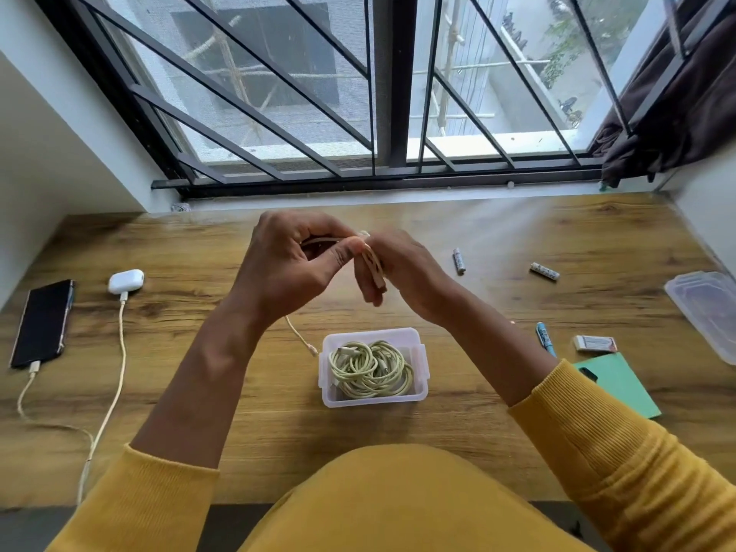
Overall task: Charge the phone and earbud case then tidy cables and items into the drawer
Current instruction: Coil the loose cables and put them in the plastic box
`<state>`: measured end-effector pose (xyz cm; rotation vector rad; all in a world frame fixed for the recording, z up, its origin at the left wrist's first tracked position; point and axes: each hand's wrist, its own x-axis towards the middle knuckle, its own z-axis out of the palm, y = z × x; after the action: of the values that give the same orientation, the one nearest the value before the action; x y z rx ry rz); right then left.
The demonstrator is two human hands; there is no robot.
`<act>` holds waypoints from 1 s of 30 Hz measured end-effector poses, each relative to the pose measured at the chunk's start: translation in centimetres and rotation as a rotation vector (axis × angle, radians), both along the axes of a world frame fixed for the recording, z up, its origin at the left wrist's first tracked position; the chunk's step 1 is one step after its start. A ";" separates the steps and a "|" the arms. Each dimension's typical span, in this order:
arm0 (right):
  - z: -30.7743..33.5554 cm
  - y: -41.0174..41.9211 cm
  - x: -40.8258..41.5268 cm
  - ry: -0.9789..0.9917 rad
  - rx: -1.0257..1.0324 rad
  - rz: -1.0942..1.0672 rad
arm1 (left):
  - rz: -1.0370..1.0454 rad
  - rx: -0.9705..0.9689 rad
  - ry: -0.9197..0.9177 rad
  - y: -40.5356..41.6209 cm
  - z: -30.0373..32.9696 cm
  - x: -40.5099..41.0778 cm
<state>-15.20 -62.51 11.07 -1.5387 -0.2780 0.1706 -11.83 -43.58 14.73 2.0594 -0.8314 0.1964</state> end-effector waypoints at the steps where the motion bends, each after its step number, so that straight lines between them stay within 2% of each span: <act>1: 0.2 0.0 -0.2 0.045 -0.004 0.016 | -0.002 -0.008 0.027 0.0 -0.1 0.1; 3: 0.6 0.1 -0.6 0.121 0.006 0.085 | -0.004 -0.025 0.059 0.1 -0.1 0.2; 10: 1.1 -1.1 -0.3 0.156 0.104 0.254 | 0.005 -0.136 0.173 0.4 -1.1 1.1; 13: 2.0 -1.4 -0.2 0.131 0.202 0.275 | -0.020 -0.254 0.250 0.4 -1.8 1.2; 18: 3.2 -1.4 0.3 0.095 0.424 0.296 | 0.084 -0.359 0.263 -0.2 -2.8 0.7; 22: 3.8 -1.1 0.7 0.051 0.555 0.217 | 0.146 -0.278 0.178 -1.7 -3.4 -0.7; 24: 3.6 -0.9 0.8 0.044 0.589 0.150 | 0.209 -0.163 0.127 -2.3 -3.6 -1.1; 26: 3.1 -0.7 1.0 0.047 0.576 0.063 | 0.231 -0.043 0.088 -2.9 -3.5 -1.8; 30: 2.1 -0.6 1.5 0.049 0.526 -0.121 | 0.209 0.125 0.123 -3.6 -3.2 -2.9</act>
<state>-13.75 -63.14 13.17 -1.0244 -0.1718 0.0333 -14.77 -47.17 11.53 2.2515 -0.5654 0.1330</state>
